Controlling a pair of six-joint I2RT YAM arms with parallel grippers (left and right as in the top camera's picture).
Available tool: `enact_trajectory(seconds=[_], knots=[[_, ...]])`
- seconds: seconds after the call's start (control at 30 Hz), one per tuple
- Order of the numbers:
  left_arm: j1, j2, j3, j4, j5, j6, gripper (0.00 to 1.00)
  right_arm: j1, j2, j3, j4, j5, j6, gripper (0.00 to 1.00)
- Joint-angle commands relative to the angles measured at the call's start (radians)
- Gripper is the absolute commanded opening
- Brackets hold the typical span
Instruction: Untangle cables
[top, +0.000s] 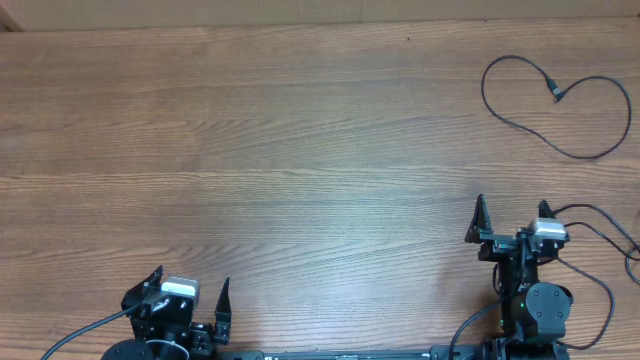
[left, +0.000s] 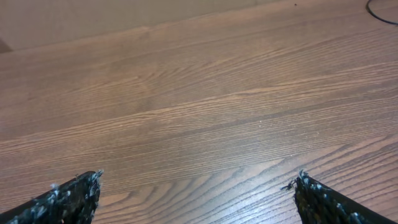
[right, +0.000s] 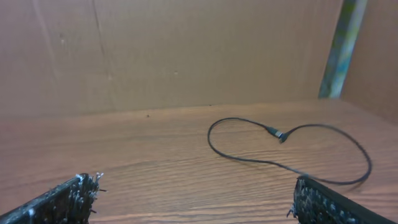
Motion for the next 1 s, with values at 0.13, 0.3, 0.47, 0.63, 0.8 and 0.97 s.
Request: enact_trajectory(seconds=[0.13,0.3,0.47,0.63,0.8,0.97], knots=[[-0.009,-0.006,0.002,0.001,0.004,-0.021,0.99,-0.005,-0.010,-0.010,0.002,-0.010,-0.068,1.00],[-0.009,-0.006,0.002,0.001,0.004,-0.021,1.00,-0.005,-0.010,-0.010,0.003,-0.010,-0.061,1.00],[-0.009,-0.006,0.002,0.001,0.004,-0.021,1.00,-0.005,-0.010,-0.010,0.003,-0.010,-0.061,1.00],[-0.009,-0.006,0.002,0.001,0.004,-0.021,1.00,-0.005,-0.010,-0.010,0.003,-0.010,-0.061,1.00],[-0.009,-0.006,0.002,0.001,0.004,-0.021,1.00,-0.005,-0.010,-0.010,0.003,-0.010,-0.061,1.00],[-0.009,-0.006,0.002,0.001,0.004,-0.021,1.00,-0.005,-0.010,-0.010,0.003,-0.010,-0.061,1.00]])
